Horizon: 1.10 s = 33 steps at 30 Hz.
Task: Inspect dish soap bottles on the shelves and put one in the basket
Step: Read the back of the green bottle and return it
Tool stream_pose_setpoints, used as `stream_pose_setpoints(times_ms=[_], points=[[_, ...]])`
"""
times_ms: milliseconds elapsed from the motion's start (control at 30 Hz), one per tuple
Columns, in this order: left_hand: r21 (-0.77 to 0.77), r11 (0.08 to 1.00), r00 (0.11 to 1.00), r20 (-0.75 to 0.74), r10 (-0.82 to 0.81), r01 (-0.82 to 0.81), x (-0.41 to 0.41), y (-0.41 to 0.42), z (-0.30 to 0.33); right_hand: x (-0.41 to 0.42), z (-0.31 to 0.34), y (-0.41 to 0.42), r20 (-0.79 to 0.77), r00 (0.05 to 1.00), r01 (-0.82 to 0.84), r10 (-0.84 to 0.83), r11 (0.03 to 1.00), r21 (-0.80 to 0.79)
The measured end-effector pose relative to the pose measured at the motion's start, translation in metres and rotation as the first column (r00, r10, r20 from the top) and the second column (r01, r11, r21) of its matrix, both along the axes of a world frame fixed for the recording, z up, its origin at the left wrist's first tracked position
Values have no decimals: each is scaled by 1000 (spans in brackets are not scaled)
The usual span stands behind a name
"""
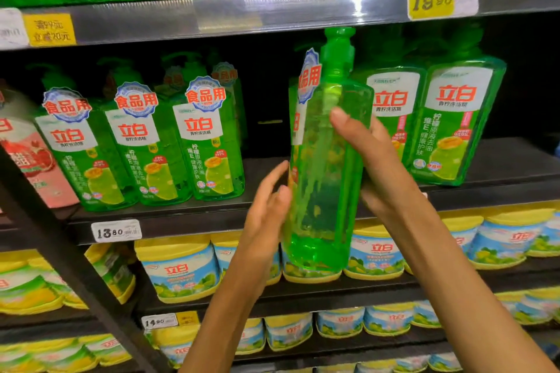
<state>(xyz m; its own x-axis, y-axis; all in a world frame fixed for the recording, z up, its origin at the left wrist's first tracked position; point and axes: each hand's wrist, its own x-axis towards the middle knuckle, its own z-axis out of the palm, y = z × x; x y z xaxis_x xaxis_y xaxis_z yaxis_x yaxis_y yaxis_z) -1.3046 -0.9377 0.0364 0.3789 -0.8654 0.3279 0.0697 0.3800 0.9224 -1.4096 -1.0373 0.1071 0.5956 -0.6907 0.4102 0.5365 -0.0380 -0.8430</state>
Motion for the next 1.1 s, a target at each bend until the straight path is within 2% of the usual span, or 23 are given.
stream_pose_setpoints(times_ms=[67, 100, 133, 200, 300, 400, 500, 633, 733, 800, 867, 967, 1033, 1100], points=[[-25, 1000, 980, 196, 19, -14, -8, 1, -1, 3, -1, 6, -40, 989, 139, -142, 989, -58], [-1, 999, 978, 204, 36, -37, -11, 1, -4, 5, -1, 7, -75, 983, 161, -166, 985, -67], [16, 998, 984, 173, 53, -57, -12, 1, -6, 5, 1, 7, -116, 979, 160, -167, 985, -60], [61, 998, 1000, -7, 24, -24, -11, 4, -8, 3, 7, 4, -162, 981, 109, -109, 994, -12], [82, 980, 929, -340, -144, 182, 0, 7, -11, -2, 10, -4, -180, 981, 72, -72, 997, -4], [-19, 919, 837, -406, -367, 394, -4, 14, -7, -1, 6, -5, -191, 980, -58, 60, 998, 19], [-11, 906, 811, -441, -385, 424, -7, 15, -9, 2, 5, -5, -186, 981, -56, 53, 998, -9], [33, 936, 877, -363, -315, 350, -6, 17, -11, 3, 3, -6, -175, 983, -55, 49, 998, -29], [135, 985, 968, -237, -78, 112, -9, 18, -8, 5, 6, -2, -222, 965, 116, -141, 986, -122], [81, 994, 995, -62, 83, -78, -7, 13, -4, 8, 2, 3, -250, 942, 169, -223, 961, -221], [7, 989, 989, 24, 146, -146, -5, 8, 1, 13, -4, 10, -256, 933, 182, -254, 945, -272], [-18, 988, 988, 10, 153, -153, 2, 5, -2, 20, -6, 12, -165, 956, 216, -242, 963, -162], [-1, 986, 985, -49, 164, -165, 11, 6, -7, 24, -5, 6, -158, 978, 124, -134, 990, -72], [91, 982, 975, -137, 177, -166, 16, 7, -7, 27, -7, 2, -156, 988, -5, 11, 999, 38]])
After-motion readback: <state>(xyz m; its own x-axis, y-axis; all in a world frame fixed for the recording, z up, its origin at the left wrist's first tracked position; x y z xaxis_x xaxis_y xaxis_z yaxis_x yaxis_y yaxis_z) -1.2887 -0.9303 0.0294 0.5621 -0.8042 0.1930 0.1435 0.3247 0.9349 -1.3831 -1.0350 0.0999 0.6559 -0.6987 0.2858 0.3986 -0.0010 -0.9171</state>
